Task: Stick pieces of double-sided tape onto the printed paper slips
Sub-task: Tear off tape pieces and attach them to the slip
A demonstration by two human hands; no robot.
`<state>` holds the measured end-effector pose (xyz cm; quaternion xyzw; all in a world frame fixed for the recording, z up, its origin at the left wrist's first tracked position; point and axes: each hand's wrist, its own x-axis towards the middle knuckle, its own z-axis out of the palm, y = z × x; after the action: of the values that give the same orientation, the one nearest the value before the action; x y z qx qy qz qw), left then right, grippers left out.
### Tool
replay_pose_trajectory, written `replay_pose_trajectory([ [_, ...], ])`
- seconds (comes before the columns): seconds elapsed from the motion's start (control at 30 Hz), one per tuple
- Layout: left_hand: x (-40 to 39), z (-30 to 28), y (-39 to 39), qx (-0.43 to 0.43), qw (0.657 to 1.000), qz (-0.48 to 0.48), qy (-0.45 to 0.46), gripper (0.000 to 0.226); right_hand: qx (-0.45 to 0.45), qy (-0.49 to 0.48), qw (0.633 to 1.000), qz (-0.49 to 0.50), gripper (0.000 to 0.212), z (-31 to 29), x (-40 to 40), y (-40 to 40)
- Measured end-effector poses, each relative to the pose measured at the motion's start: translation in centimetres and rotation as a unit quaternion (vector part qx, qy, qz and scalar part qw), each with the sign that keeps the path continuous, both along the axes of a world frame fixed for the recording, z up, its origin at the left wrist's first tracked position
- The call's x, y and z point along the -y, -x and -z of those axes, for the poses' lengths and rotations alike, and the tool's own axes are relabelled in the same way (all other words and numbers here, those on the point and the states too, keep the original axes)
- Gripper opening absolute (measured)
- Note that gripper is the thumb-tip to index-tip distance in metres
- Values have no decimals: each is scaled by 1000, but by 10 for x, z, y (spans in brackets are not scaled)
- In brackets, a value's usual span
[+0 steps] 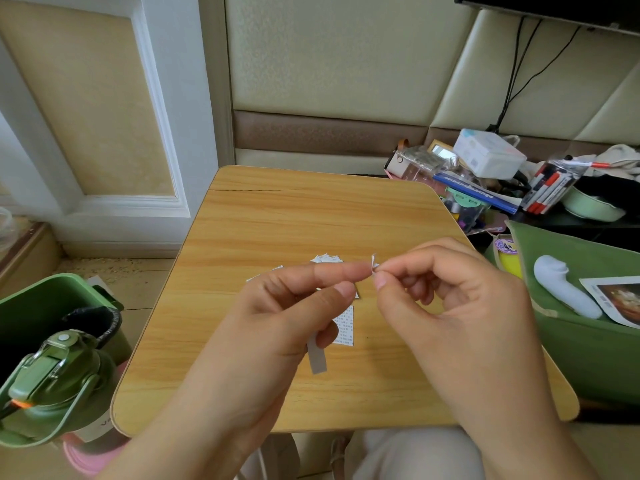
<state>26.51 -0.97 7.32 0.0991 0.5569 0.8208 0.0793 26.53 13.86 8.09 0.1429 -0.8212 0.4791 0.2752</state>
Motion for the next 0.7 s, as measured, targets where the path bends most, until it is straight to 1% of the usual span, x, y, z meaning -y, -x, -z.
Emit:
replay_pose_trajectory([
  [0.27, 1, -2, 2, 10, 1000, 17, -23, 20, 77, 87, 990, -75, 7, -1, -4, 3],
  [0.43, 3, 0, 3, 20, 998, 38, -36, 20, 117, 144, 977, -109, 10, -3, -4, 2],
  [0.5, 5, 2, 4, 22, 998, 47, -47, 26, 130, 154, 972, -121, 9, -3, -4, 1],
  [0.57, 6, 3, 4, 32, 996, 51, -59, 30, 138, 160, 969, -129, 2, -5, -5, 1],
  [0.63, 6, 2, 4, 42, 995, 59, -70, 32, 132, 157, 971, -124, 8, -6, -5, 0],
  [0.7, 6, 2, 4, 48, 994, 67, -72, 31, 106, 126, 981, -107, 4, -6, -5, 0],
])
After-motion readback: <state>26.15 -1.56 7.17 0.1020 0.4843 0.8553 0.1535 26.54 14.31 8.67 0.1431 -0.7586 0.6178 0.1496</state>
